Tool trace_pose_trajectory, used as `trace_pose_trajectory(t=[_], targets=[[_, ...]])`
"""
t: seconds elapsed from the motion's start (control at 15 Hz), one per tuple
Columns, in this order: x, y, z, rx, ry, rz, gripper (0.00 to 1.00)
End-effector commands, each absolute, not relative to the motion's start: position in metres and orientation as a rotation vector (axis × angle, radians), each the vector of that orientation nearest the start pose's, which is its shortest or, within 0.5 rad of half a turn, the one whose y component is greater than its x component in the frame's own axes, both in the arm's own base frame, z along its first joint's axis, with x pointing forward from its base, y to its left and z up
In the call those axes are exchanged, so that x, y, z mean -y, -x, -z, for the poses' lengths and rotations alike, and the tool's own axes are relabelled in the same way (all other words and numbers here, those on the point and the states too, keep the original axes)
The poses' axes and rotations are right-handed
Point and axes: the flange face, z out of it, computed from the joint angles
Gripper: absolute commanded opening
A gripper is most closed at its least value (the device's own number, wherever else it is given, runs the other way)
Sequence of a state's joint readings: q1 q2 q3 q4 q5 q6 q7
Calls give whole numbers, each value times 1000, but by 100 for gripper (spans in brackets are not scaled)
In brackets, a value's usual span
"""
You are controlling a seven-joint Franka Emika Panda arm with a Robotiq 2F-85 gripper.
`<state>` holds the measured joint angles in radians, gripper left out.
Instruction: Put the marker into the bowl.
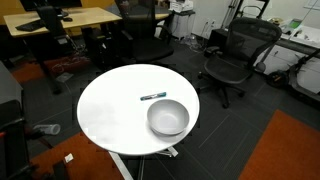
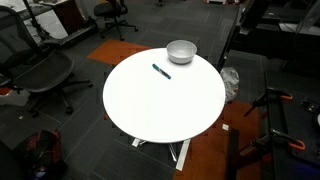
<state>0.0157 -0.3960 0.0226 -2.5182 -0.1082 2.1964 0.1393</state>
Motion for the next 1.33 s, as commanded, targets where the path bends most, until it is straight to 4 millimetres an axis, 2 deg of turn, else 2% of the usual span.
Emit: trace_pose_trajectory(t=[0.0, 0.2, 0.47, 0.67, 1.0, 1.27], targets=[[-21, -469, -396, -231, 3208, 189, 100], [-23, -499, -366, -341, 3200, 189, 100], [-16, -543, -326, -474, 3200, 170, 100], [-8, -567, -302, -548, 3196, 152, 100], [5, -598, -265, -631, 3175, 136, 100], [15, -615, -241, -672, 3145, 133, 100]])
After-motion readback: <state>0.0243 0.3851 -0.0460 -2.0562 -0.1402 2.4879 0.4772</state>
